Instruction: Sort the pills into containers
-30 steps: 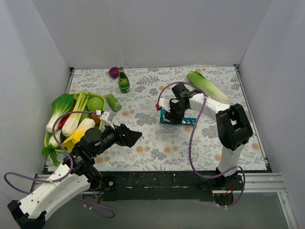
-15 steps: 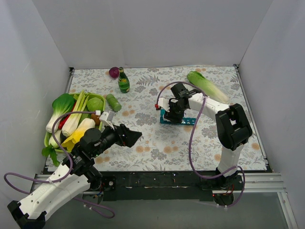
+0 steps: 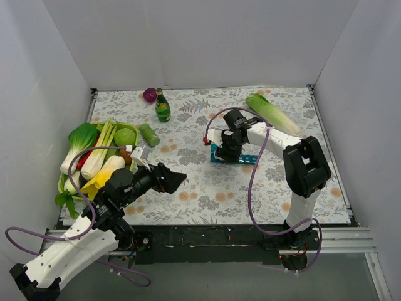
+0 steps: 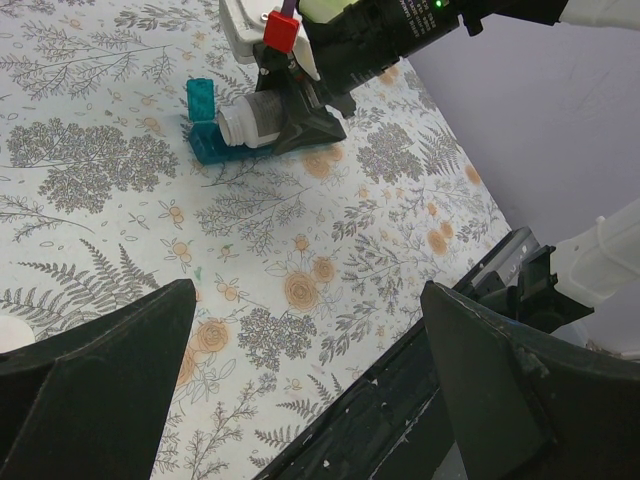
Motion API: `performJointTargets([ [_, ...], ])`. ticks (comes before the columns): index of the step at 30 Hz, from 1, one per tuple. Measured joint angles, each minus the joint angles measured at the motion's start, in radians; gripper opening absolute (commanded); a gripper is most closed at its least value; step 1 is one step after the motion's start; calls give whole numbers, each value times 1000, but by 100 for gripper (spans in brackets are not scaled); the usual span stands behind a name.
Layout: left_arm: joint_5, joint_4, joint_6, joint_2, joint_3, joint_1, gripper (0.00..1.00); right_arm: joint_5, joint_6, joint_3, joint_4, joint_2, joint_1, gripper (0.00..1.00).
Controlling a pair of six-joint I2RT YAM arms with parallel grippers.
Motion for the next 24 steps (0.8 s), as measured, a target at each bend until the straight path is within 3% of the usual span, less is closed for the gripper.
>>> performJointTargets([
  [24, 0, 0, 0, -10, -5, 0, 97, 19, 0, 26, -20, 13, 8, 5],
])
